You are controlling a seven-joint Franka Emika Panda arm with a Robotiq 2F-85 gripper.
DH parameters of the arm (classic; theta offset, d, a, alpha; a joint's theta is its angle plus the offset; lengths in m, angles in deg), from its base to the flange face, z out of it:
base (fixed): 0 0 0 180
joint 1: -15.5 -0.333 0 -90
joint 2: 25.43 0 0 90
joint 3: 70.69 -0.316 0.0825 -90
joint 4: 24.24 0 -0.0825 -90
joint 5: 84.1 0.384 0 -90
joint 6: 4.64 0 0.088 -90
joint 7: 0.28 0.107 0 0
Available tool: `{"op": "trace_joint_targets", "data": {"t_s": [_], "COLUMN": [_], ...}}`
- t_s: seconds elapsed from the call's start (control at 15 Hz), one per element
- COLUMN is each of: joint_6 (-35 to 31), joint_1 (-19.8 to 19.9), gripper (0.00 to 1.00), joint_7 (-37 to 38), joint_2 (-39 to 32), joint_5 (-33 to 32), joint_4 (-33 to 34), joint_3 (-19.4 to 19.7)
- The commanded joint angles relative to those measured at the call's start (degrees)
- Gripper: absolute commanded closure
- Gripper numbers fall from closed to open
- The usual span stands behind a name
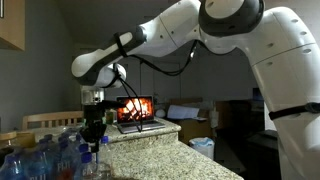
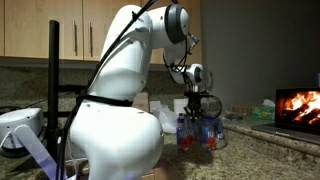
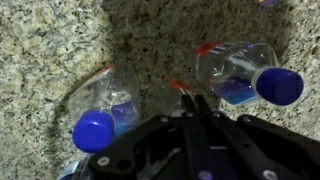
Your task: Move three bottles to the right
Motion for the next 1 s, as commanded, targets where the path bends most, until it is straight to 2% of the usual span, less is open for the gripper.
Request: {"op": "trace_joint_targets", "data": {"t_s": [0.0,0.13,0.47,0.8,0.93], "joint_6": [0.24,0.28,-0.17,-0.19,-0.04], "joint_1": [0.12,0.04,-0.41,-0.68,-0.57], "gripper": [0.66,0.64,0.34,0.02,0.0], "joint_7": [-1.07,-0.3,1.09,5.31,6.48], "joint_2": [0.04,0.69,1.63,2.42,2.46], "joint_5": [0.5,0.1,-1.77,-6.88,-8.55], "joint_4": [0.69,0.81,2.02,4.03,4.78], "joint_3": [-0.09,0.06,0.41,1.68,2.15]}}
